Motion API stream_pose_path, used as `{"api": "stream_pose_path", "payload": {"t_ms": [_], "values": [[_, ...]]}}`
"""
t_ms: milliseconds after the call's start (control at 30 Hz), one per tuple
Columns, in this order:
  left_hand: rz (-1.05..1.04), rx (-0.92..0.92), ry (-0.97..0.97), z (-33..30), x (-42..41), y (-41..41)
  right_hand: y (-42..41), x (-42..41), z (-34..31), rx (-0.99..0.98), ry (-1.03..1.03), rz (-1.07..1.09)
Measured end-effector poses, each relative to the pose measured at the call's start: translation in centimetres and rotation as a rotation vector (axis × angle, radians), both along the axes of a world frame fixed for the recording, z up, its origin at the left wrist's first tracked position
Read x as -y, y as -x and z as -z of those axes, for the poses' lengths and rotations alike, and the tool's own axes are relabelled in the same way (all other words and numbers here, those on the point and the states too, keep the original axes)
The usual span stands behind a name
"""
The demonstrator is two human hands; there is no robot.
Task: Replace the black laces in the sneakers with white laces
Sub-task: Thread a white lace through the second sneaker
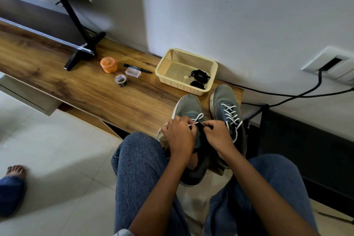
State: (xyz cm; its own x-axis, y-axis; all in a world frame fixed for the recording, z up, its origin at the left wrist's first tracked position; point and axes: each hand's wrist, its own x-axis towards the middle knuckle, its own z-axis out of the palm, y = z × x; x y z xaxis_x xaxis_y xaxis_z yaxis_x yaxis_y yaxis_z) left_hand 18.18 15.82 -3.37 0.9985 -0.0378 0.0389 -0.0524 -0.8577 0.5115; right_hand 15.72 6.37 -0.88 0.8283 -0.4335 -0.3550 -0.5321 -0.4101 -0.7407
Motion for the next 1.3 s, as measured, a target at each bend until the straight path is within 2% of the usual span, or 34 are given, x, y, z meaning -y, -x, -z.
{"api": "stream_pose_path", "payload": {"t_ms": [100, 267, 433, 767, 1300], "values": [[0.015, 0.031, -0.018, 0.3, -0.1, 0.0, 0.0, 0.1, 0.0, 0.000, -0.003, -0.003], [0.116, -0.091, -0.048, 0.1, -0.1, 0.0, 0.1, 0.0, 0.0, 0.006, -0.013, -0.021], [0.056, -0.056, 0.011, 0.2, 0.3, 0.3, 0.2, 0.0, -0.2, 0.006, -0.009, -0.021], [0.008, -0.185, 0.144, -0.3, 0.2, 0.1, 0.2, 0.0, -0.2, 0.001, 0.044, -0.034], [0.112, -0.163, -0.028, -0.6, 0.0, 0.0, 0.1, -0.1, -0.2, -0.007, 0.085, -0.055]]}}
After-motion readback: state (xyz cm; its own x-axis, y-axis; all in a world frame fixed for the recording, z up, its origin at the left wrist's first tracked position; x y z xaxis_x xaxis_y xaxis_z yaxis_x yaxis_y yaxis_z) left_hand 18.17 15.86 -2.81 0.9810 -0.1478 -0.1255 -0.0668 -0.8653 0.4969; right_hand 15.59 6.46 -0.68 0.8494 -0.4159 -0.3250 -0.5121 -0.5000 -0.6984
